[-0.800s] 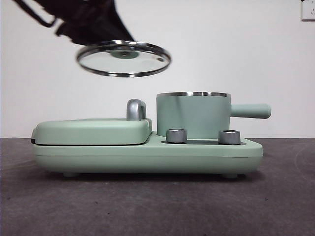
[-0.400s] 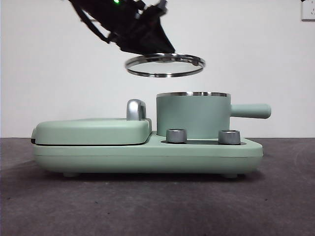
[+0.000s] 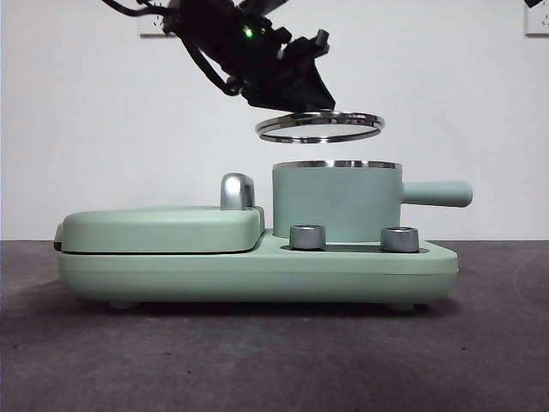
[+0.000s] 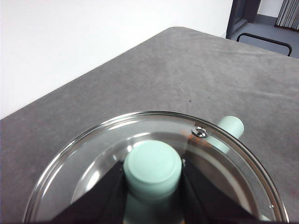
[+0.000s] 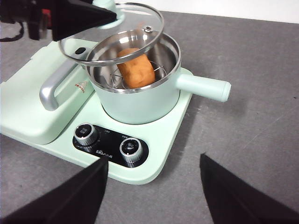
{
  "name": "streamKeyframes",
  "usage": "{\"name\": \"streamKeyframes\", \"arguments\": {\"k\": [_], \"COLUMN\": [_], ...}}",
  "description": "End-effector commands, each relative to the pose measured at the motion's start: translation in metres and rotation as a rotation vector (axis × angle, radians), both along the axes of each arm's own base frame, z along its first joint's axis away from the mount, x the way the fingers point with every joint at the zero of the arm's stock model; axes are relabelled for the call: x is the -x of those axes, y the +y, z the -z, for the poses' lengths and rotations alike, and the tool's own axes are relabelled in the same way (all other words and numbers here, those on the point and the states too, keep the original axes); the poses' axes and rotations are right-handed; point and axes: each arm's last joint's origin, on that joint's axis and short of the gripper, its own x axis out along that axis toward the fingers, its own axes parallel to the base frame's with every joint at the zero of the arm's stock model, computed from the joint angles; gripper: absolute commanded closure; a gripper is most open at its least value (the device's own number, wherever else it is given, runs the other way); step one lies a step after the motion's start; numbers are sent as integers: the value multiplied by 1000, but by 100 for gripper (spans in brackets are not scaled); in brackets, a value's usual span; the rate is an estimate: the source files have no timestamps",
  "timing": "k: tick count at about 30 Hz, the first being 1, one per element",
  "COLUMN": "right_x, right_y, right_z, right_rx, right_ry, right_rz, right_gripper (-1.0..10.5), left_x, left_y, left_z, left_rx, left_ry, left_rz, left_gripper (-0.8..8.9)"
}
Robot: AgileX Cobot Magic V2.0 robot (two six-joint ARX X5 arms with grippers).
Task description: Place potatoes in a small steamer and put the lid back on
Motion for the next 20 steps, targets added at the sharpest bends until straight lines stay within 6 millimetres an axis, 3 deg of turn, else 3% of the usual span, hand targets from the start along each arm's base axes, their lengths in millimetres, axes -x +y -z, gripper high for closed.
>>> {"name": "streamKeyframes", "arguments": {"k": [1, 20], "right_x": [-1, -1], "right_y": [0, 0], "right_z": [-2, -1], "right_rx": [1, 5], "right_ry": [-6, -1], "right_rz": [23, 29], "right_gripper": [640, 640], "left_x": [-7, -16], "left_y": [-11, -22], "left_z": [-4, 25], "left_rx": [36, 14], "left_ry": [-64, -26], "left_rz": [15, 32], "left_gripper": [799, 799]}}
